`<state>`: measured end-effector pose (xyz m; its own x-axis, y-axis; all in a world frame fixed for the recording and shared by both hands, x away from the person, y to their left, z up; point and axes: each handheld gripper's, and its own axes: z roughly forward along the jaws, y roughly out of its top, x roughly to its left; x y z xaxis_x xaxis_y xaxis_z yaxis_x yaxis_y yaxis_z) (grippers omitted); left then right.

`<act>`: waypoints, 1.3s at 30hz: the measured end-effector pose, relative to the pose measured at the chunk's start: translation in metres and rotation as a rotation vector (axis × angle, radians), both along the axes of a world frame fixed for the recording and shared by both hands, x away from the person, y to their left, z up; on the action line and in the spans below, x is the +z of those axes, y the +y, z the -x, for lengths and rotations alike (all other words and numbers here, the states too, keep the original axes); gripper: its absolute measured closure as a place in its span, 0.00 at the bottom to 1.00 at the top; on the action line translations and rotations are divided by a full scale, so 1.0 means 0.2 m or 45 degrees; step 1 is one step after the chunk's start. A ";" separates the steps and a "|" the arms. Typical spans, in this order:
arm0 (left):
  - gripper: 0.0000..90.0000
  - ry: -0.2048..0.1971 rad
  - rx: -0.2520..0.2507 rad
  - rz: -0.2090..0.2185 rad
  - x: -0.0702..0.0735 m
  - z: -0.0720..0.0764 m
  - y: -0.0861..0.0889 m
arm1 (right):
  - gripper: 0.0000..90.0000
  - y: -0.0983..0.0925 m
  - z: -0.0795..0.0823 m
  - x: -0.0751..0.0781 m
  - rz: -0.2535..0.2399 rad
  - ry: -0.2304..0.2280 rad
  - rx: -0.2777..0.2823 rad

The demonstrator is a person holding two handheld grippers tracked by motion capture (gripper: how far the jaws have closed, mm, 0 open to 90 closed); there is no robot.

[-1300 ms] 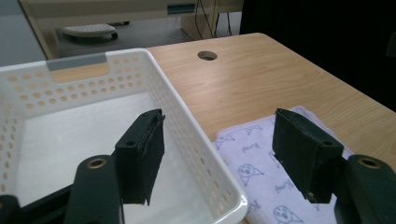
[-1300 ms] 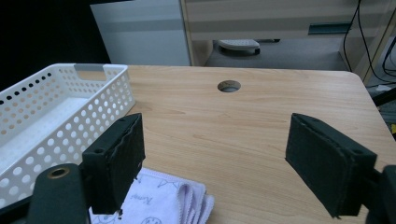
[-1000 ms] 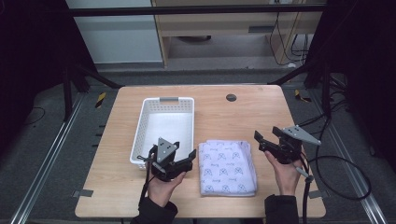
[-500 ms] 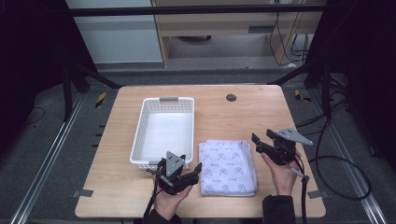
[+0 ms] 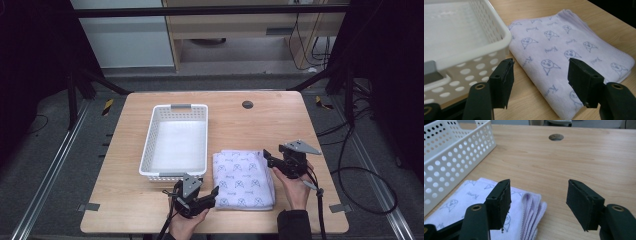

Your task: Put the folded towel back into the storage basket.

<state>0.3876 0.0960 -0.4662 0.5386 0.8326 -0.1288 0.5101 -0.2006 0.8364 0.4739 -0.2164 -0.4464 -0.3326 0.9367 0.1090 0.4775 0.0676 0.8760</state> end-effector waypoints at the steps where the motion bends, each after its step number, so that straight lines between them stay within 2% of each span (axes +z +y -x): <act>1: 0.41 0.005 0.000 0.002 -0.01 0.00 -0.01 | 0.40 0.01 0.00 -0.01 0.000 0.014 0.002; 8: 0.42 0.040 -0.013 -0.010 -0.07 0.00 -0.06 | 0.40 0.03 -0.03 -0.07 0.031 0.074 0.027; 19: 0.43 0.094 -0.015 -0.034 -0.13 -0.03 -0.08 | 0.41 0.06 -0.06 -0.15 0.056 0.133 0.034; 24: 0.43 0.112 -0.012 -0.033 -0.15 -0.05 -0.09 | 0.43 0.07 -0.07 -0.19 0.053 0.162 0.030; 25: 0.43 0.115 -0.014 -0.036 -0.16 -0.05 -0.10 | 0.43 0.07 -0.07 -0.21 0.054 0.182 0.027; 32: 0.43 0.133 -0.015 -0.042 -0.18 -0.06 -0.12 | 0.46 0.08 -0.08 -0.25 0.058 0.212 0.038; 34: 0.43 0.145 -0.019 -0.037 -0.19 -0.07 -0.12 | 0.48 0.08 -0.08 -0.27 0.038 0.234 0.033; 39: 0.43 0.163 -0.030 -0.030 -0.20 -0.09 -0.12 | 0.53 0.08 -0.09 -0.27 0.034 0.244 0.048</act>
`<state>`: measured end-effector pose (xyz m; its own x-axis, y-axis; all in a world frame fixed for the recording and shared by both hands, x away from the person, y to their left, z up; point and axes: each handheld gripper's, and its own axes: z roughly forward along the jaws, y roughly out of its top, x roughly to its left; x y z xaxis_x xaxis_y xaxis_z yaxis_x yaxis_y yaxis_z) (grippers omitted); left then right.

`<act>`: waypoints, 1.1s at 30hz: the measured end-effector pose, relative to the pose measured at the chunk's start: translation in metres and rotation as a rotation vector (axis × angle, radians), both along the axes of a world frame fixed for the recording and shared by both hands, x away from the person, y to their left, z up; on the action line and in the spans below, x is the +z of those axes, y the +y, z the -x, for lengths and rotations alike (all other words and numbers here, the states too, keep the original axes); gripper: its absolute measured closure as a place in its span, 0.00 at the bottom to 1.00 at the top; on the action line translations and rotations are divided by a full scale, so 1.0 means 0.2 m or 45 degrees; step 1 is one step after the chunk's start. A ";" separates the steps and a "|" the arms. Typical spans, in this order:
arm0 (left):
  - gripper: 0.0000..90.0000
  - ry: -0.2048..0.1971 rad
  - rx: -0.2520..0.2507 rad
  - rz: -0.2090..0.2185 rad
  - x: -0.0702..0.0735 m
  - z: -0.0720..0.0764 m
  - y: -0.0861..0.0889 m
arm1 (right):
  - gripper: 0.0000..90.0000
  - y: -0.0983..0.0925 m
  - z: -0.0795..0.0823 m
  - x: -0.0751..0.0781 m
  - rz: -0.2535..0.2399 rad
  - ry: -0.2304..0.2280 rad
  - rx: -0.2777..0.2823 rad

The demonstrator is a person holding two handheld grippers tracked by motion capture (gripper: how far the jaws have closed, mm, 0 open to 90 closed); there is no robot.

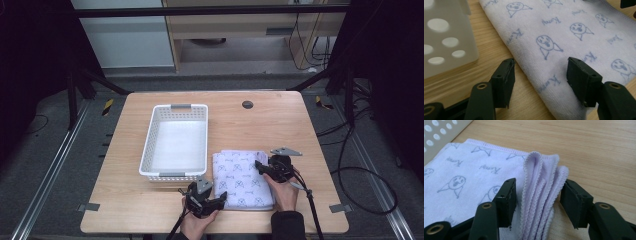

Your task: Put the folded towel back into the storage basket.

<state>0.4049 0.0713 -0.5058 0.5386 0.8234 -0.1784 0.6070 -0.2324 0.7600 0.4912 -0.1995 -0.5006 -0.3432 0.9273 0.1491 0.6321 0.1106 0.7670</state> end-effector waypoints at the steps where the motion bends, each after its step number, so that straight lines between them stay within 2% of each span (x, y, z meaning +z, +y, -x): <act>1: 0.43 0.000 0.000 0.000 0.00 0.00 0.00 | 0.53 0.00 0.00 0.00 0.000 0.000 0.000; 4: 0.44 -0.025 -0.008 0.004 -0.01 0.00 -0.01 | 0.57 0.01 0.00 -0.01 -0.017 0.016 0.004; 7: 0.46 -0.023 -0.010 0.000 -0.01 0.00 -0.01 | 0.59 0.01 0.00 -0.01 -0.032 0.026 0.008; 12: 0.53 0.005 -0.020 0.024 0.00 0.00 -0.02 | 0.69 0.01 -0.01 -0.01 -0.061 0.044 0.023; 16: 0.61 0.033 -0.027 0.065 -0.01 -0.01 -0.01 | 0.79 0.02 0.00 -0.01 -0.073 0.047 0.037; 21: 0.71 0.051 -0.025 0.094 -0.01 -0.01 0.00 | 0.83 0.02 0.00 -0.01 -0.091 0.054 0.029; 25: 0.80 0.042 -0.022 0.123 0.00 -0.02 0.01 | 0.86 0.02 0.01 0.00 -0.106 0.038 0.016; 27: 0.82 0.038 -0.026 0.127 0.00 -0.02 0.01 | 0.86 0.02 0.01 0.00 -0.113 0.033 0.013; 33: 0.83 0.000 -0.033 0.135 0.03 0.00 0.02 | 0.87 0.01 0.04 0.05 -0.152 -0.029 0.021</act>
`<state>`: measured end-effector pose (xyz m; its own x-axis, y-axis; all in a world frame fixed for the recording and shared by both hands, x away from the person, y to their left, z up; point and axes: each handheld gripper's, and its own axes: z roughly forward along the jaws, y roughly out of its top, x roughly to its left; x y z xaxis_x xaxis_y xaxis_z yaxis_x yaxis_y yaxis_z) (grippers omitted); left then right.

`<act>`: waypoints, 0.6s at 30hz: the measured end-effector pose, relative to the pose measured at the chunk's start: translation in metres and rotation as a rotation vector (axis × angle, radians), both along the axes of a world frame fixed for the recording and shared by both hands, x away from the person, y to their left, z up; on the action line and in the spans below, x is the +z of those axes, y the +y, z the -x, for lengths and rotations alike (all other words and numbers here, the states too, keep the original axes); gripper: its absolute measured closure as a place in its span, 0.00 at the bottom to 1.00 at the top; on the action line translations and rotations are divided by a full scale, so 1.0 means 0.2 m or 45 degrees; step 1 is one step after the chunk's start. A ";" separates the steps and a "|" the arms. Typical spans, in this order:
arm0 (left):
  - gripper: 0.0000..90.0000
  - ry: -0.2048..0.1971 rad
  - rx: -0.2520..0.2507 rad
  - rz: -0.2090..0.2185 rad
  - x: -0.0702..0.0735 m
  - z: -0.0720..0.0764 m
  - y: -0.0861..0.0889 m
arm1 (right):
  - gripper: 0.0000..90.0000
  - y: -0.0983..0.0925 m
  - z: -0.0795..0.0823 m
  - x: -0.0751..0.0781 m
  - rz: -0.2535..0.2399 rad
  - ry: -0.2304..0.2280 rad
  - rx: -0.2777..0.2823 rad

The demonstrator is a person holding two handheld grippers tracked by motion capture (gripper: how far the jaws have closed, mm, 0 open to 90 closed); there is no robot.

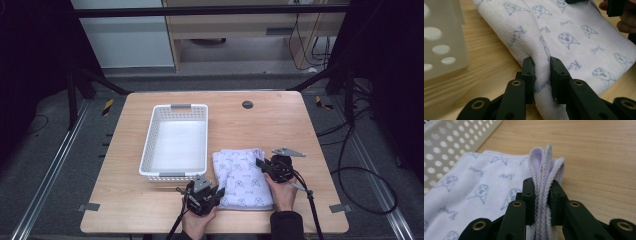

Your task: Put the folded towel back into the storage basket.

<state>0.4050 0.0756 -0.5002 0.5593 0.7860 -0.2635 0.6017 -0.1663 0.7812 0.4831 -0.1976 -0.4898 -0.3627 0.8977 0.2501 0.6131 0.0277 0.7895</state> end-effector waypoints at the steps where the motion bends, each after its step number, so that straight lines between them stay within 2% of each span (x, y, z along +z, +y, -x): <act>1: 0.83 -0.011 0.000 0.001 0.01 0.01 0.00 | 0.87 0.00 0.02 0.03 -0.004 -0.023 0.005; 3: 0.83 -0.032 0.001 0.006 0.04 0.02 0.01 | 0.87 0.00 0.02 0.04 -0.003 -0.033 0.007; 5: 0.84 -0.068 -0.001 0.002 0.07 0.03 0.01 | 0.87 0.00 0.05 0.08 -0.002 -0.057 0.008; 7: 0.84 -0.084 -0.005 0.003 0.10 0.03 0.02 | 0.87 0.00 0.06 0.11 -0.007 -0.077 0.009; 13: 0.83 -0.119 -0.022 0.006 0.17 0.05 0.02 | 0.87 0.00 0.10 0.20 -0.004 -0.129 0.002; 18: 0.84 -0.140 -0.034 -0.005 0.21 0.05 0.02 | 0.87 0.00 0.11 0.25 -0.004 -0.155 -0.008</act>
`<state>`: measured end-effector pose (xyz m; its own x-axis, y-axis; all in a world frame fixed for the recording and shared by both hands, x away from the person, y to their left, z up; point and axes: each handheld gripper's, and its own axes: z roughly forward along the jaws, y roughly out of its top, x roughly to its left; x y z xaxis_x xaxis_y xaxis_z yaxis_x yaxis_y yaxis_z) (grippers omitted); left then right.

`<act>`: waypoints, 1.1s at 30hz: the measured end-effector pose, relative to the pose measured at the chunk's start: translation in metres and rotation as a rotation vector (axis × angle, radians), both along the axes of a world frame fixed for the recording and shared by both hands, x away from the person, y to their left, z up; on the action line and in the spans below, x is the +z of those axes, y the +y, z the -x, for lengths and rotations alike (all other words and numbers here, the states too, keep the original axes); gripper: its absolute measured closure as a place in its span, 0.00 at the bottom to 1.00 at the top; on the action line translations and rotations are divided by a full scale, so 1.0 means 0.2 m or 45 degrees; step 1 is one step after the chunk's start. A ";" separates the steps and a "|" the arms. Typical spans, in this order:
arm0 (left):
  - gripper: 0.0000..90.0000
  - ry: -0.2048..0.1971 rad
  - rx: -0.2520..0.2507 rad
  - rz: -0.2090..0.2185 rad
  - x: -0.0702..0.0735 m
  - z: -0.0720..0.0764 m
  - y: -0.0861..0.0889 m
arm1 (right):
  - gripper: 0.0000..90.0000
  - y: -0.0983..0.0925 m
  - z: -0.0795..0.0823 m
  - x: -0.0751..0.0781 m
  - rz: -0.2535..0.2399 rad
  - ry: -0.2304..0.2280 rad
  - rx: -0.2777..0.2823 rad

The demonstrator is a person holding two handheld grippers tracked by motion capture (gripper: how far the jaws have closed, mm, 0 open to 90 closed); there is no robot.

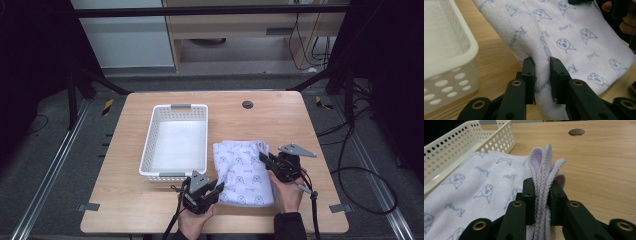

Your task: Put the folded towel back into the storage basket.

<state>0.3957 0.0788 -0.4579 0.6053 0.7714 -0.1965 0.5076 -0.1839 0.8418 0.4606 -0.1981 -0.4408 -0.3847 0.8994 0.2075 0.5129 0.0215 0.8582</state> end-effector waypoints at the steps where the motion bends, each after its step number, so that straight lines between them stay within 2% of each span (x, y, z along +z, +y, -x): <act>1: 0.84 -0.005 -0.004 -0.005 0.01 0.00 0.00 | 0.87 0.00 0.00 0.01 0.000 -0.006 0.000; 8: 0.84 -0.036 -0.023 -0.018 0.07 -0.01 -0.02 | 0.87 -0.02 0.03 0.07 -0.004 -0.044 -0.026; 16: 0.84 -0.093 -0.041 -0.043 0.19 -0.03 -0.02 | 0.87 -0.03 0.03 0.14 -0.015 -0.082 -0.044; 22: 0.84 -0.105 -0.054 -0.026 0.26 -0.05 0.00 | 0.87 -0.02 0.04 0.21 -0.018 -0.129 -0.053; 24: 0.84 -0.108 -0.058 -0.026 0.27 -0.06 0.00 | 0.87 -0.01 0.04 0.22 -0.018 -0.133 -0.054; 26: 0.84 -0.126 -0.065 -0.048 0.30 -0.06 0.01 | 0.87 0.00 0.04 0.26 -0.013 -0.148 -0.052; 33: 0.84 -0.147 -0.070 -0.032 0.38 -0.07 0.05 | 0.87 0.03 0.04 0.34 -0.006 -0.178 -0.053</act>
<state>0.4090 0.0879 -0.3826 0.6642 0.7403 -0.1038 0.3960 -0.2306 0.8889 0.4532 -0.1926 -0.3724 -0.3727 0.9143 0.1586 0.3886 -0.0015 0.9214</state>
